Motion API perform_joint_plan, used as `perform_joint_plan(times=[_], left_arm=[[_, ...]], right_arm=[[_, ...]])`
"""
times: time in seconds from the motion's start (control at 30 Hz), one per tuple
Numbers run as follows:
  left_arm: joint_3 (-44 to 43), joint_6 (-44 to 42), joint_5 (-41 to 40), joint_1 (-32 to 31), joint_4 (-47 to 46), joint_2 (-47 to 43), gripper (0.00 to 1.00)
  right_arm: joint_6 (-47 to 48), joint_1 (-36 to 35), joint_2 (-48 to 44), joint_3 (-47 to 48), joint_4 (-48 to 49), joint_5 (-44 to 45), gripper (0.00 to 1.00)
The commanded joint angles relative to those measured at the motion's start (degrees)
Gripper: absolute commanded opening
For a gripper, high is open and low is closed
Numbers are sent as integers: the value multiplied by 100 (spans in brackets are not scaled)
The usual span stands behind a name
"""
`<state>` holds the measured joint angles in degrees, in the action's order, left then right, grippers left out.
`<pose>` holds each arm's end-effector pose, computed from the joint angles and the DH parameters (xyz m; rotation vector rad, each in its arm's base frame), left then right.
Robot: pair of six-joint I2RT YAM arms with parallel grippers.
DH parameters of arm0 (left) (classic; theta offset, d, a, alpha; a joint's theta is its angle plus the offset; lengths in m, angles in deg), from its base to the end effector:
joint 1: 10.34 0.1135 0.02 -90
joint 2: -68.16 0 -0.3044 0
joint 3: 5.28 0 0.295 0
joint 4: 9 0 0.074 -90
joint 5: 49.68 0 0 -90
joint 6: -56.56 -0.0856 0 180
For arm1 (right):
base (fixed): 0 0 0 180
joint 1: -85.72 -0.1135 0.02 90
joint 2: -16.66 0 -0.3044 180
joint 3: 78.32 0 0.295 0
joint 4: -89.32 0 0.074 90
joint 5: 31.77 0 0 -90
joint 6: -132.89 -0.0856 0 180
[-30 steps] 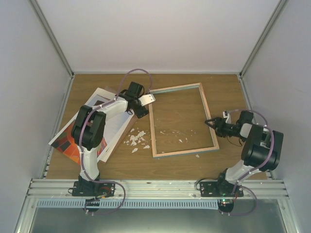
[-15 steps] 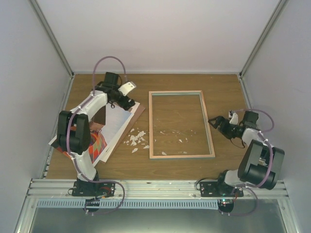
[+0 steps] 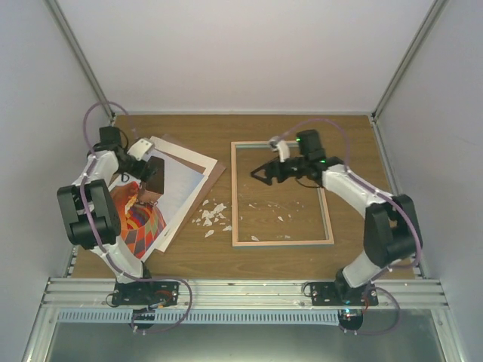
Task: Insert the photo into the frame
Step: Pick up the photo frame item at the center of the board.
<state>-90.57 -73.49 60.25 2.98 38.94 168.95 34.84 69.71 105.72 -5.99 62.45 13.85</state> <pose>0.4255 0.0707 0.1955 0.6986 2.4787 -0.1312 0.3636 0.1666 0.2397 -0.5551 2.2437 1.1117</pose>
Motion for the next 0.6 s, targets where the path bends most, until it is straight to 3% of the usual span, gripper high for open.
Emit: perform_joint_plan(times=[0.0, 0.2, 0.3, 0.57], left_arm=[[506, -637, -227, 471, -11, -380, 94], [1176, -994, -559, 802, -348, -490, 91], [1342, -978, -600, 804, -482, -435, 90], [706, -456, -5, 819, -264, -152, 91]], right_arm=[[361, -1005, 641, 466, 244, 300, 91], [-226, -1875, 1642, 927, 711, 159, 89], [-716, -1966, 2147, 1296, 834, -214, 92], [-3056, -2012, 2924, 1644, 1496, -310, 100]])
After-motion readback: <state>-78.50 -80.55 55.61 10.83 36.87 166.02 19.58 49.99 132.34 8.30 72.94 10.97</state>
